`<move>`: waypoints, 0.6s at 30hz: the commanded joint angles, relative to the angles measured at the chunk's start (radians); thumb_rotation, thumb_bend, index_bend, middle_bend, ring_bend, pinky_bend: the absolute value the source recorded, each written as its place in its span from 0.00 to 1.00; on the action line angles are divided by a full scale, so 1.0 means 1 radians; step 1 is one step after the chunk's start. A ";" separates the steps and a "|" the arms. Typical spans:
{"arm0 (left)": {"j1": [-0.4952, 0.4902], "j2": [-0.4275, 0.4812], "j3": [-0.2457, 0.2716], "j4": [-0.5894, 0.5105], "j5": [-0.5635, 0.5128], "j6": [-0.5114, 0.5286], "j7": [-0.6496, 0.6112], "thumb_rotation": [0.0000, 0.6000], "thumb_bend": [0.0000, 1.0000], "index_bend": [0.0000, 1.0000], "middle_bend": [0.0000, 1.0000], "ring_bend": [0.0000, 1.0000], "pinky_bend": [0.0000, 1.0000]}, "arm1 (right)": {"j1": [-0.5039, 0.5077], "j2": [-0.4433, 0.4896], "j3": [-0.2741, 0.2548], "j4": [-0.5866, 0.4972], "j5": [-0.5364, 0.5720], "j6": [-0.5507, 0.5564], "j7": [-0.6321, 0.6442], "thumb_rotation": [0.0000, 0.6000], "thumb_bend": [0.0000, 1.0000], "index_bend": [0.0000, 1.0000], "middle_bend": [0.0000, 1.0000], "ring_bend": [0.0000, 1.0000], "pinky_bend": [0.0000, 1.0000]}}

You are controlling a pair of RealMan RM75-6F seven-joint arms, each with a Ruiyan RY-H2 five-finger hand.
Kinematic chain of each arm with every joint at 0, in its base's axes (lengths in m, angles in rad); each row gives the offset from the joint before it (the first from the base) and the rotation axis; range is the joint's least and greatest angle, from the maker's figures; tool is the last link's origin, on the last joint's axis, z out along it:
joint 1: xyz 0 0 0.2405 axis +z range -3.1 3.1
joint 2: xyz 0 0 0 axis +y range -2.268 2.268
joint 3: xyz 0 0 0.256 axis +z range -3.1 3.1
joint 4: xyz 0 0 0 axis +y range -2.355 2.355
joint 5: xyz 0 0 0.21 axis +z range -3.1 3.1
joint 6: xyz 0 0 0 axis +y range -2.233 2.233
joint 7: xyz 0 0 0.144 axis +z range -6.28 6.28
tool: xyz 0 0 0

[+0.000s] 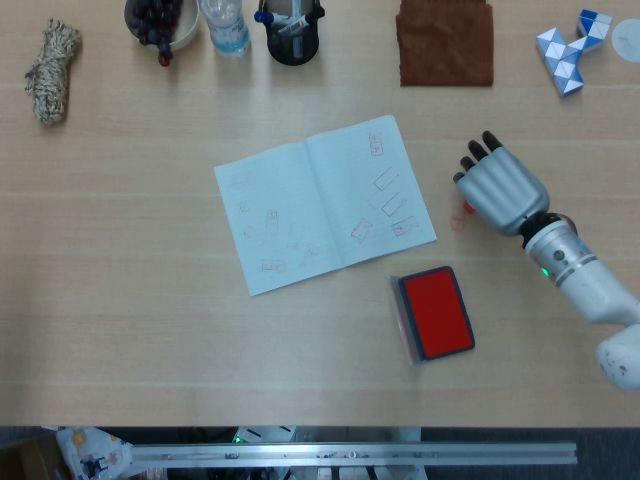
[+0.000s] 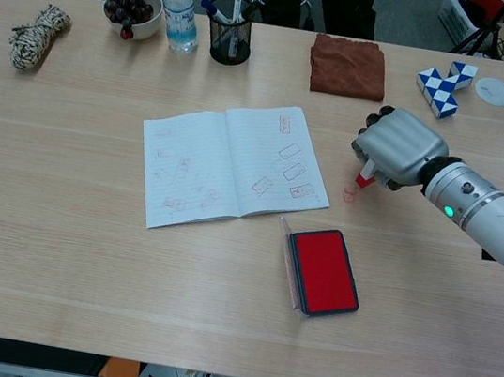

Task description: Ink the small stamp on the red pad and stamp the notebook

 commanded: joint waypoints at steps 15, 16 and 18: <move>-0.001 -0.002 0.003 0.015 -0.001 -0.005 -0.008 1.00 0.20 0.11 0.05 0.15 0.17 | -0.033 -0.010 0.005 0.011 -0.015 0.012 -0.002 1.00 0.32 0.51 0.38 0.22 0.22; -0.001 -0.003 0.003 0.016 -0.001 -0.004 -0.009 1.00 0.20 0.11 0.05 0.15 0.17 | -0.035 -0.011 0.006 0.010 -0.016 0.012 0.000 1.00 0.32 0.50 0.37 0.22 0.22; -0.001 -0.003 0.003 0.017 -0.001 -0.004 -0.010 1.00 0.20 0.11 0.05 0.15 0.17 | -0.037 -0.011 0.007 0.010 -0.019 0.013 0.001 1.00 0.32 0.49 0.37 0.21 0.22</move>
